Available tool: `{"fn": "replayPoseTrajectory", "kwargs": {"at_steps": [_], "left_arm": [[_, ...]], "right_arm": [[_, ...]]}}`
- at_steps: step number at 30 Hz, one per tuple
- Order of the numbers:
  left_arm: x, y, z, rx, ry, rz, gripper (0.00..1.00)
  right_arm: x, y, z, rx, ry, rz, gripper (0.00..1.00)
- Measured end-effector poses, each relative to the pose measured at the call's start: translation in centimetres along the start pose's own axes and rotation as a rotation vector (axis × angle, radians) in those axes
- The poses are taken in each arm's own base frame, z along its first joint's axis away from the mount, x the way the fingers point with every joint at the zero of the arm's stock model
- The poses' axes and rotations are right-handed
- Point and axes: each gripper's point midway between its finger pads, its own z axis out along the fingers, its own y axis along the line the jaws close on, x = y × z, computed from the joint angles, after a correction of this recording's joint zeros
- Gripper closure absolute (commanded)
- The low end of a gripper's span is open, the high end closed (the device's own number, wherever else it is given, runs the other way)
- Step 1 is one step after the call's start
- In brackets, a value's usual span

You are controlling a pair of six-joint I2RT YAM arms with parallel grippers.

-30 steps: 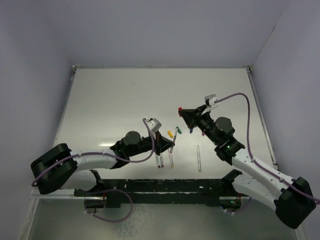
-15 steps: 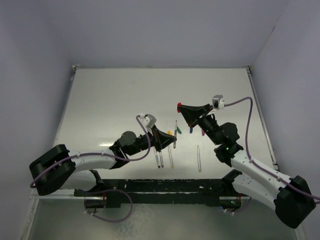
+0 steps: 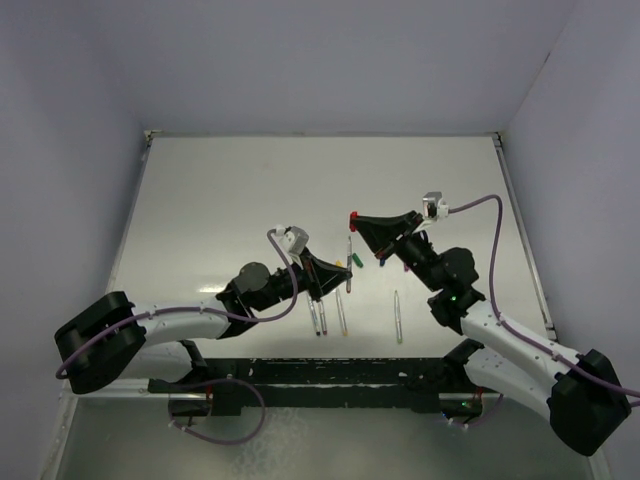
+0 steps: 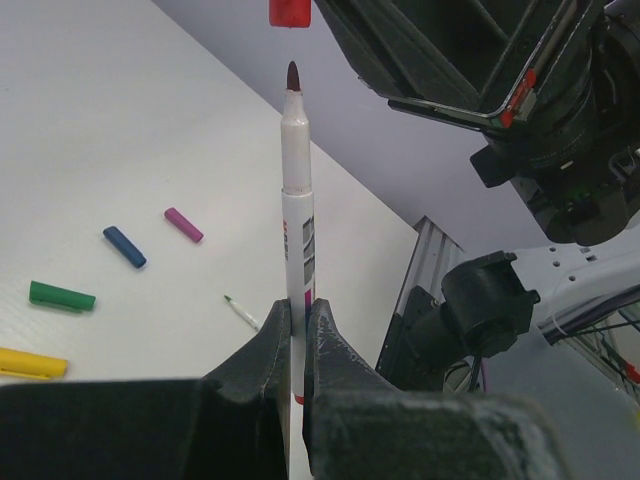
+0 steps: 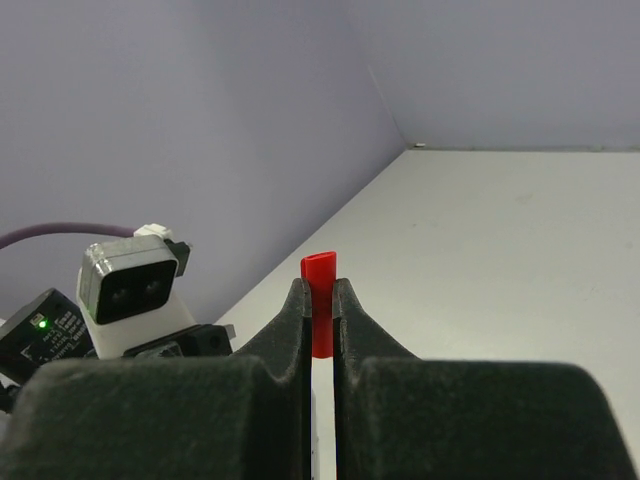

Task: Insert the pens into the pen caps

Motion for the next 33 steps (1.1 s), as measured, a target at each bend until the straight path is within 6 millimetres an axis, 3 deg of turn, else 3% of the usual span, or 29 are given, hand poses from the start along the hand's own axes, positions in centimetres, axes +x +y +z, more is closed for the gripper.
{"fn": "replayPoseTrajectory", "kwargs": {"at_steps": [11,33], "left_arm": [[-0.31,0.02,0.2,-0.007,-0.007,0.001,1.0],[-0.15,0.04,0.23,-0.007,0.002,-0.001,1.0]], "right_arm": [[-0.12,1.01,-0.03,-0.042,0.002,0.044,1.0],[0.66,0.54,-0.15,-0.034,0.015,0.051,1.0]]}}
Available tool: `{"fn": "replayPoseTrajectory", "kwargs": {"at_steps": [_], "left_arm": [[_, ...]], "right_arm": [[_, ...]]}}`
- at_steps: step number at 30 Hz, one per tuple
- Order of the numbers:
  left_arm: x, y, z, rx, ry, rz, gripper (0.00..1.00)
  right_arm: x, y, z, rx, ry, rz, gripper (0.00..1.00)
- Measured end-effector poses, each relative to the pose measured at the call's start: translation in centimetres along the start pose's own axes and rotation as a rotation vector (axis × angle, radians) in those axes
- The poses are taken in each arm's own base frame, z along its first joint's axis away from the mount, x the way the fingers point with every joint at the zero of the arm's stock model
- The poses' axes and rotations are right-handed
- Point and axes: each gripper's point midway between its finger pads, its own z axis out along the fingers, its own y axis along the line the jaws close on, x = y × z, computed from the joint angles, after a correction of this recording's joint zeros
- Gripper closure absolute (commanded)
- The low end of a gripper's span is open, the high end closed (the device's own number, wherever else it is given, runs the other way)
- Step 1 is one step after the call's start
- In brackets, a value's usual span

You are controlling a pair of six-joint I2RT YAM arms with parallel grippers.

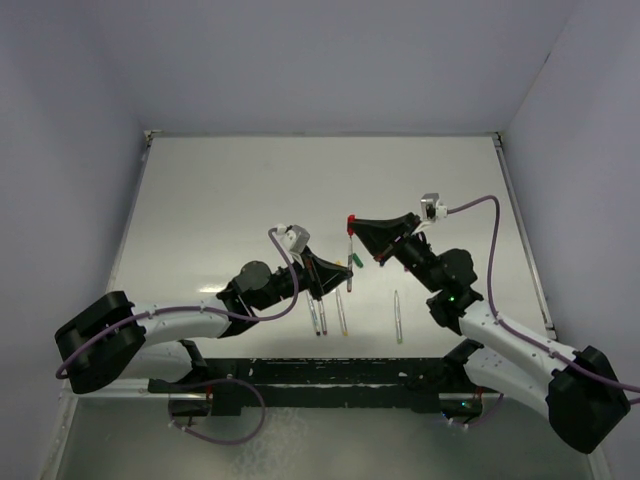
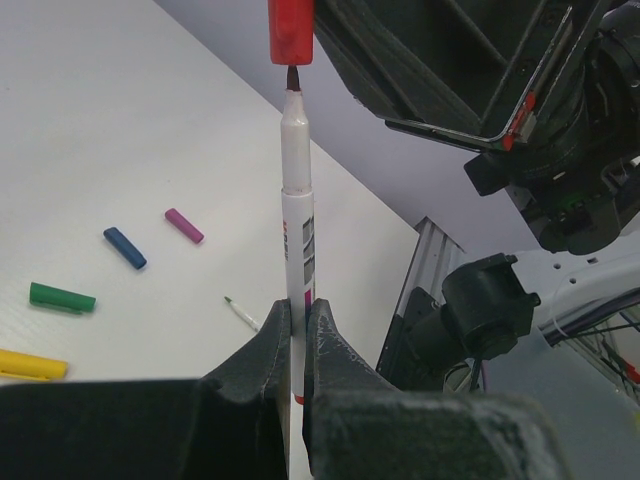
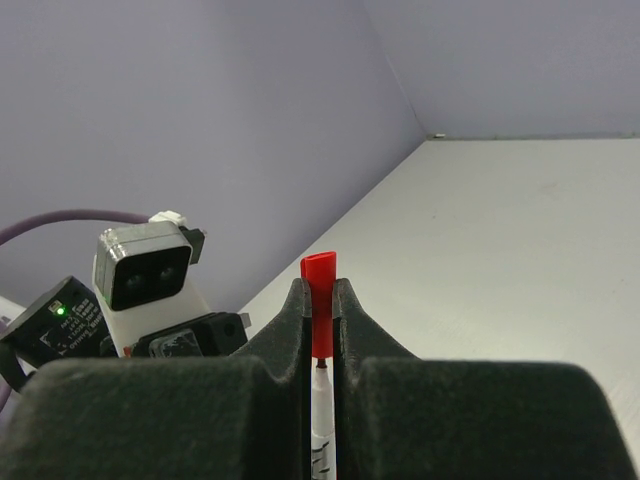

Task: Insert the pens into the pen caps

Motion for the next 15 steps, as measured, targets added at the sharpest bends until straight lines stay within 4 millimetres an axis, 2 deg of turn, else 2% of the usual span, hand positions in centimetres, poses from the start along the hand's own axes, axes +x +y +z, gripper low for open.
{"fn": "replayPoseTrajectory", "kwargs": {"at_steps": [15], "left_arm": [[-0.05,0.03,0.01,-0.002,-0.002,0.0,1.0]], "right_arm": [[0.27,0.16,-0.04,-0.013,0.013,-0.01,1.0]]}}
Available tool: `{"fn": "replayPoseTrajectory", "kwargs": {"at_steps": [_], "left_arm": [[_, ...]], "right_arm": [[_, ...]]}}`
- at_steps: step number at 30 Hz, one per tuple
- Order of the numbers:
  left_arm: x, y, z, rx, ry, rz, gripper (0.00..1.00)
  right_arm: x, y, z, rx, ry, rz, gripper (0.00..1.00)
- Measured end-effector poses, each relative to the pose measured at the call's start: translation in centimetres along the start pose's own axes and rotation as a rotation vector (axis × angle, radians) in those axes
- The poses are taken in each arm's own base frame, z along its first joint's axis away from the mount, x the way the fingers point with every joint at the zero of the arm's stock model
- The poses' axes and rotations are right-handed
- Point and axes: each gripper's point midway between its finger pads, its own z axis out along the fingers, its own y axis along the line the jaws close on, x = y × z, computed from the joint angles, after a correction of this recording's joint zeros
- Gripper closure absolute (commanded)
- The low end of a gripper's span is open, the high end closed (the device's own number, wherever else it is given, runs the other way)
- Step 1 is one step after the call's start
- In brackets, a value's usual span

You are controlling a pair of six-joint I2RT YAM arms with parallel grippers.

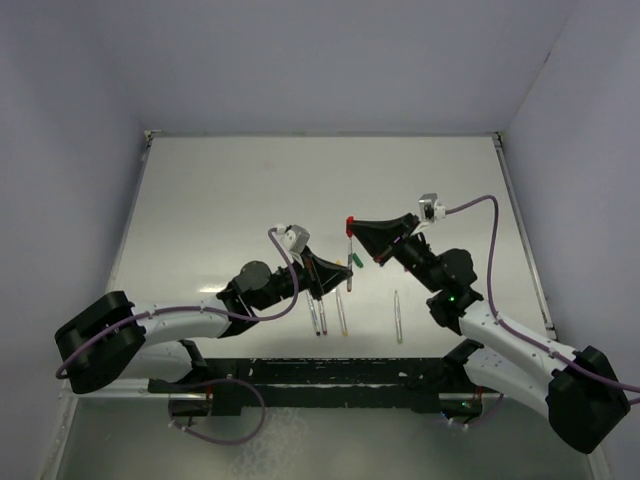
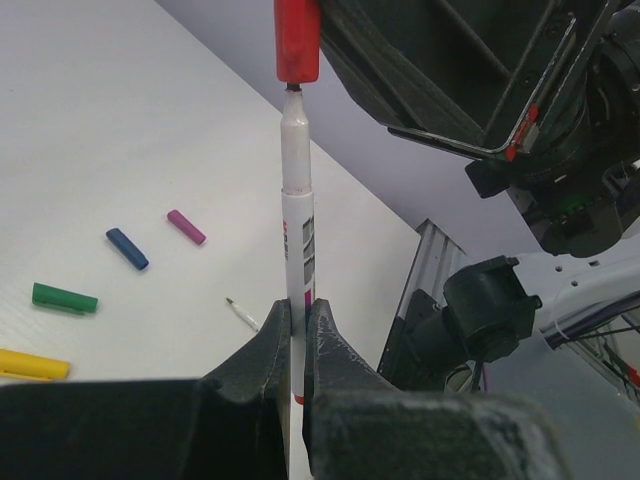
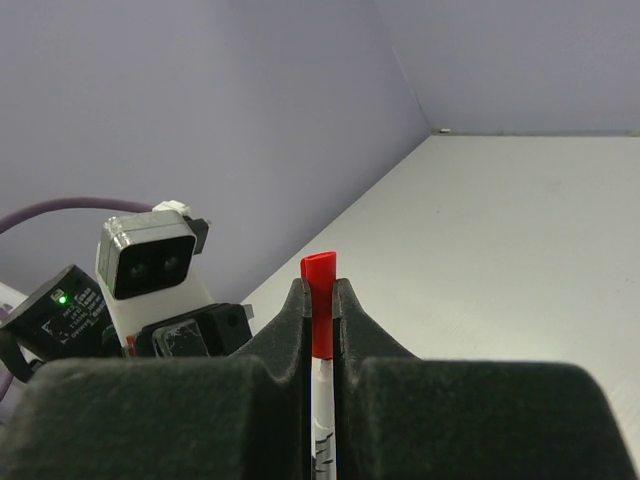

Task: Insert the pens into the pen caps

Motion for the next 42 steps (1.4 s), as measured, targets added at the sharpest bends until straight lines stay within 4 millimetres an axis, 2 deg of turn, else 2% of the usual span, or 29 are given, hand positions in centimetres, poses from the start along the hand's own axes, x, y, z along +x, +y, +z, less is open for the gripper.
{"fn": "replayPoseTrajectory", "kwargs": {"at_steps": [8,13,26,42], "left_arm": [[-0.3,0.1,0.0,-0.008,-0.005,0.001,1.0],[-1.6,0.1,0.0,-0.013,-0.035,0.004,1.0],[-1.5,0.6,-0.3,-0.021,-0.009,0.004,1.0],[-2.3,1.9,-0.5,-0.038,-0.016,0.051,1.0]], "right_arm": [[0.8,0.1,-0.3,-0.011,0.037,0.005,1.0],[1.8,0.0,-0.7,-0.015,0.074,0.008,1.0],[3.0,0.1,-0.7,-0.04,0.121,0.029,1.0],[3.1,-0.4,-0.8,0.0,0.153,-0.013,1.0]]}}
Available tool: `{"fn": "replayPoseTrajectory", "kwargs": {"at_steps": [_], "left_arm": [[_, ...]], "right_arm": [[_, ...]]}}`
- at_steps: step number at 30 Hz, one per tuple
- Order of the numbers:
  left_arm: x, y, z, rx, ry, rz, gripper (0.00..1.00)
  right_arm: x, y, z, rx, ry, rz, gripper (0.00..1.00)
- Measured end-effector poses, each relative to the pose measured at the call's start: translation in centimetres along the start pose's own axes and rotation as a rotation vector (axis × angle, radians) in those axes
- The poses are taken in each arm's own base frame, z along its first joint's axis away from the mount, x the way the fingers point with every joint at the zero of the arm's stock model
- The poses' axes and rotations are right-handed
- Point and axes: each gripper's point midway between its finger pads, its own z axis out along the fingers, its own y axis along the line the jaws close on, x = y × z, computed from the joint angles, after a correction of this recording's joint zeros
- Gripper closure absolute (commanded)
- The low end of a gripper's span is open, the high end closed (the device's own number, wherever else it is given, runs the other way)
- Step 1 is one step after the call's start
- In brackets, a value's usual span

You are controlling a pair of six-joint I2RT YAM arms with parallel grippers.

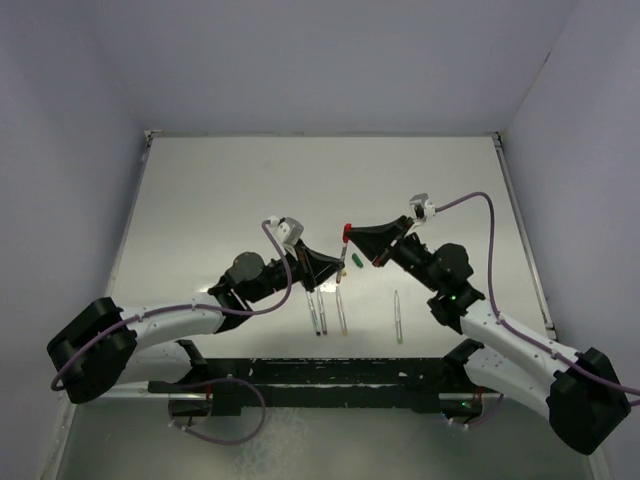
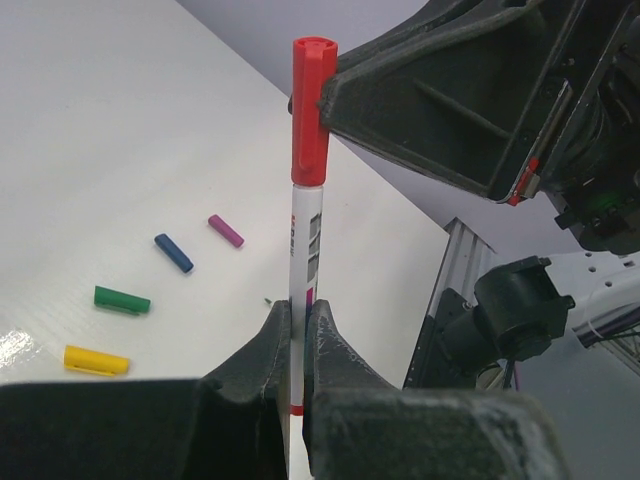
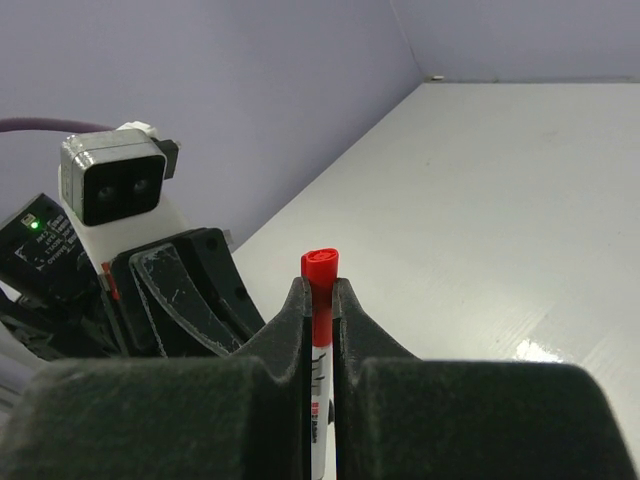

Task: Insert the pens into the pen caps

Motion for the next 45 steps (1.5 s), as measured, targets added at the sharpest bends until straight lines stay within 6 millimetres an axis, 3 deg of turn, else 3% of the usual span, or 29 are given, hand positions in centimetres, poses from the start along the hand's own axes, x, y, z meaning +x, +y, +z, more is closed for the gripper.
{"fn": "replayPoseTrajectory", "kwargs": {"at_steps": [20,26,31,35,40,45], "left_arm": [[0.9,2.1,0.3,-0.046,0.058,-0.004,1.0],[0.6,2.8,0.3,-0.075,0.042,-0.004,1.0],[-3.2,4.8,0.3,-0.175,-0.098,0.008,1.0],[-2.8,6.8,-0.1,-0.268,-0.092,-0.001,1.0],[-1.5,11.2,-1.3,-0.421,-0.035,-0.016,1.0],[-1.5,16.8,-2.5,-0.611,0.03,-0.042,1.0]], "right_arm": [[1.8,-1.5,1.0,0.074,0.035,-0.021,1.0],[1.5,-1.7,1.7,0.114,0.073,-0.035,0.65],[4.8,-2.3,0.7,0.171,0.239,-0.042,0.45],[3.7,-2.7,0.4,0.23,0.249,-0.071,0.17],[-0.6,-3.6,0.3,0.375,0.181,-0.128,0.11],[0.0,-6.8,-0.5,0.557,0.237,-0.143,0.08]]}}
